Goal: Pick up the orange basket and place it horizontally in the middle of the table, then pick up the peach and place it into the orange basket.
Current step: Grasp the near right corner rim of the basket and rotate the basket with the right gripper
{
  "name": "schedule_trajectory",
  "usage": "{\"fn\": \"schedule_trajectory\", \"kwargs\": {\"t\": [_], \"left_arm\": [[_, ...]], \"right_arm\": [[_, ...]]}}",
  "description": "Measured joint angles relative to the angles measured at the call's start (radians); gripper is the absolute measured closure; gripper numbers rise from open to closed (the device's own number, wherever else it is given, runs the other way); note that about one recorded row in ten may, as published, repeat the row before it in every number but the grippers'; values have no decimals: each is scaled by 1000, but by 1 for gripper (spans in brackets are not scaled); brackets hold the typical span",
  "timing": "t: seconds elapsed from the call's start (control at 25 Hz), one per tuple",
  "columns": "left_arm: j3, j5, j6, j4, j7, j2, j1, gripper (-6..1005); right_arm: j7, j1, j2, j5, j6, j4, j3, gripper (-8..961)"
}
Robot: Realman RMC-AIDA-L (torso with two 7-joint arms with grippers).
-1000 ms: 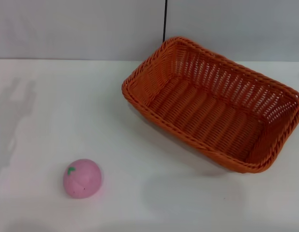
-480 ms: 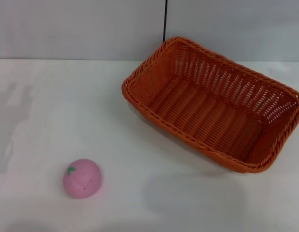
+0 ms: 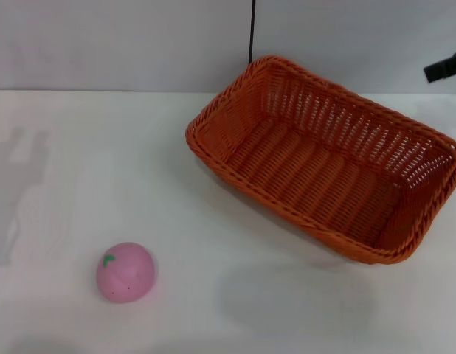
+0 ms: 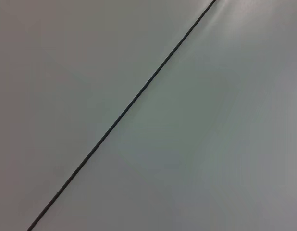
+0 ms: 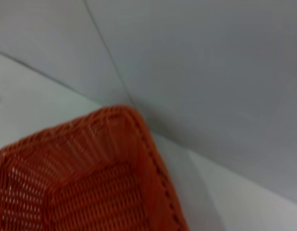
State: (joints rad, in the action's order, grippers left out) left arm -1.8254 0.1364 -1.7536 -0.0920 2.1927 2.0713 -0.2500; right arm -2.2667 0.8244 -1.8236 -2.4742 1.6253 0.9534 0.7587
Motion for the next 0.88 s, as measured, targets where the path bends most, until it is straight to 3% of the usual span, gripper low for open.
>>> {"fn": "schedule_trajectory", "kwargs": {"t": [0.52, 0.88], "left_arm": [[3, 0, 7, 16, -12, 1, -7, 488], [7, 0, 8, 17, -13, 1, -6, 489]], "right_arm": [[39, 1, -28, -58, -76, -188, 56, 134], [42, 3, -34, -80, -153, -282, 89, 151]]}}
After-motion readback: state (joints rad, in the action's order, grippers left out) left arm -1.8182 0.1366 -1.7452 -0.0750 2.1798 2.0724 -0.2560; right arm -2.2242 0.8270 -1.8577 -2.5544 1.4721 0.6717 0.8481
